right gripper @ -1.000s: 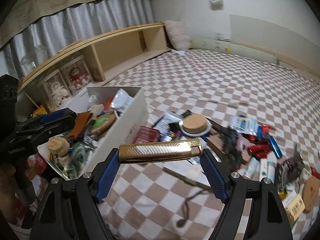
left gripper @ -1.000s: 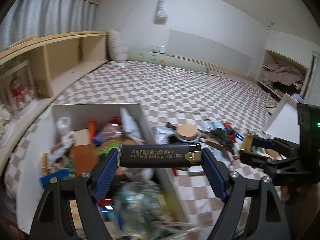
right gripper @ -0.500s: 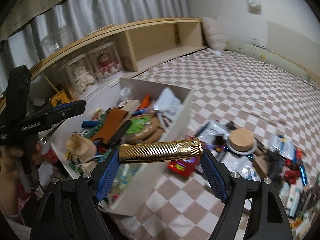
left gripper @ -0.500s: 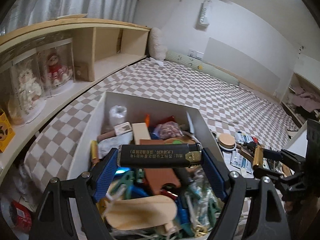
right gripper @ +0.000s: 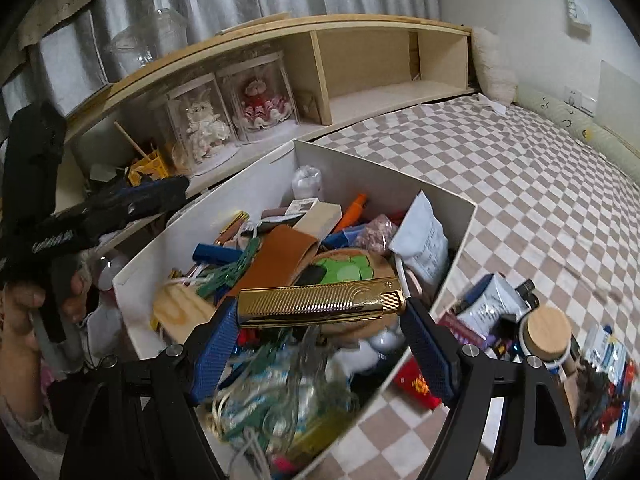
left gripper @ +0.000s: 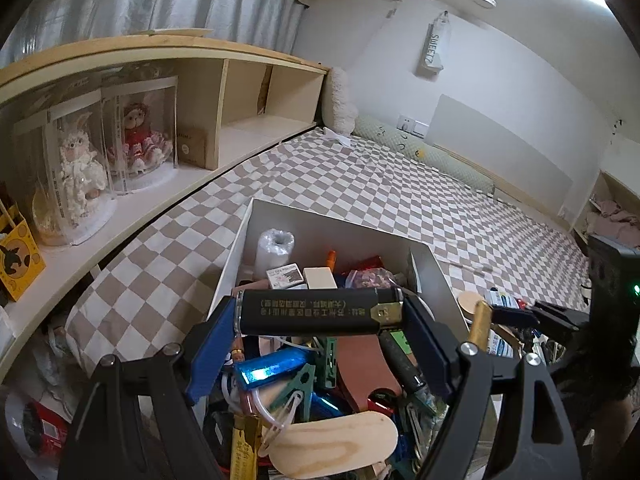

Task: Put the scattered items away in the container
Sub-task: 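Lower both held lighters over the open white box, then open the right tool to drop the gold lighter while the left tool releases the black lighter, then withdraw both open tools from the box back over the scattered items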

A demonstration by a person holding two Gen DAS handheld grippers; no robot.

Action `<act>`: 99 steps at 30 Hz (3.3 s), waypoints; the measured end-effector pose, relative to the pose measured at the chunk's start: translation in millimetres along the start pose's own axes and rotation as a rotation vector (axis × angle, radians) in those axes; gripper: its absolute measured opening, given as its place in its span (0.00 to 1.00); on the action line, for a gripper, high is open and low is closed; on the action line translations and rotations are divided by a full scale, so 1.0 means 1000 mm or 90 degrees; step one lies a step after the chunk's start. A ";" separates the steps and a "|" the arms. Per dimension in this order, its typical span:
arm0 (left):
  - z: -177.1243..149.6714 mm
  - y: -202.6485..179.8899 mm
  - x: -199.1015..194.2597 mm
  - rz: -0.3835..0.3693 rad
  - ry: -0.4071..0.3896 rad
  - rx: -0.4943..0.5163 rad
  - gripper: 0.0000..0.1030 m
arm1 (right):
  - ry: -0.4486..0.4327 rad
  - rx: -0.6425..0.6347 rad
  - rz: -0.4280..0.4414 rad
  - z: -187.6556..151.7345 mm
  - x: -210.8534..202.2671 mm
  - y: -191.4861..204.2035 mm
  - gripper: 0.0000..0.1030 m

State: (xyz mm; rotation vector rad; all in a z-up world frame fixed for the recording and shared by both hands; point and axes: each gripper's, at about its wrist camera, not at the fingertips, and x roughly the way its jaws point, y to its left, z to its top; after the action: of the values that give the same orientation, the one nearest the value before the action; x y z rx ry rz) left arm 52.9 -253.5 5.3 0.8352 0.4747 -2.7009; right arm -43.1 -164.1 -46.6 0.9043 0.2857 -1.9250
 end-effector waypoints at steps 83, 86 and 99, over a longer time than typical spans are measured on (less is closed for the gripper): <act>0.010 -0.035 0.014 0.047 0.048 0.033 1.00 | -0.063 0.042 -0.058 -0.003 -0.038 -0.017 1.00; 0.007 -0.044 0.012 0.037 0.050 0.042 1.00 | -0.070 0.049 -0.064 -0.006 -0.045 -0.020 1.00; -0.004 -0.076 0.001 0.014 0.048 0.077 1.00 | -0.088 0.086 -0.094 -0.024 -0.076 -0.033 1.00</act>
State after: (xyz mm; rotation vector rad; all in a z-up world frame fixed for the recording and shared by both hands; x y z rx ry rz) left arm 27.5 -182.8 19.2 0.9706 0.3184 -2.7074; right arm -38.4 -83.3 -16.0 0.8519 0.1450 -2.1533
